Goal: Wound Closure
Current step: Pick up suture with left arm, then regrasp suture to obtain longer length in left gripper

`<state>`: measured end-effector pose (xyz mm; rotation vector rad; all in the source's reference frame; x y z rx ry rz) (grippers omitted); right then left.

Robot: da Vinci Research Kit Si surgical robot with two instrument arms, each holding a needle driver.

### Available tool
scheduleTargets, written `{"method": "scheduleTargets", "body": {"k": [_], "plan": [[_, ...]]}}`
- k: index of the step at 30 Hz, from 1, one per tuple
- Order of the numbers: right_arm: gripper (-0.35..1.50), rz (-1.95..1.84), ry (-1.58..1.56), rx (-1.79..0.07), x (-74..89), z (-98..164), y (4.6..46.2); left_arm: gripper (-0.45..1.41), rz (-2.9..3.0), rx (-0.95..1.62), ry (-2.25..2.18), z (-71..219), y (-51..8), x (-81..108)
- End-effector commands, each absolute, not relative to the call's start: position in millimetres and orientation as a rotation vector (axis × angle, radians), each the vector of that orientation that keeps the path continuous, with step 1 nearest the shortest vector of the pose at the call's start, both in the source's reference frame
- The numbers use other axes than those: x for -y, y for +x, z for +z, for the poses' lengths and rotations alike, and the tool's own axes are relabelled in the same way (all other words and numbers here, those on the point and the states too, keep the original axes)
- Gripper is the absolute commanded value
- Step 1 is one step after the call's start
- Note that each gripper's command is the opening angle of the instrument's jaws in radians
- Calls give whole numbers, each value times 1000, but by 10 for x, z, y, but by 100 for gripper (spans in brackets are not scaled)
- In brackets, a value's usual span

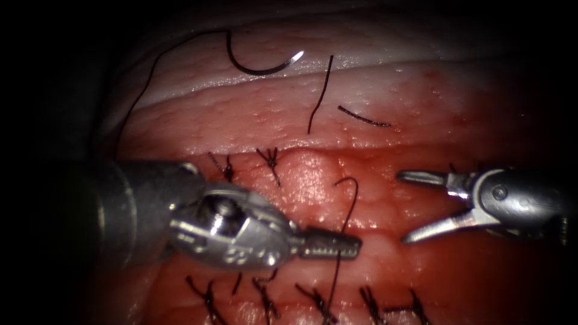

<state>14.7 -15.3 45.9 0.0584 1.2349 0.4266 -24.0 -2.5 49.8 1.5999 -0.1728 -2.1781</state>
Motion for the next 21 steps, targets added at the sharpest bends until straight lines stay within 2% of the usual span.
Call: {"method": "scheduleTargets", "body": {"k": [1, 7, 15, 17, 20, 21], "plan": [[112, 378, 19, -1245, 152, 464, 163, -45, -2172, 186, 1609, 503, -244, 21], [96, 255, -106, -1232, 152, 465, 192, -45, -2178, 170, 1645, 501, -241, 11], [92, 207, -153, -1224, 152, 468, 219, -45, -2181, 146, 1670, 500, -241, 8], [82, 181, -173, -1213, 152, 470, 223, -45, -2180, 145, 1672, 499, -241, 7], [22, 153, -179, -1196, 154, 475, 226, -45, -2178, 144, 1674, 497, -242, 7], [-27, 149, -178, -1196, 155, 477, 226, -45, -2177, 143, 1675, 497, -242, 7]]}}
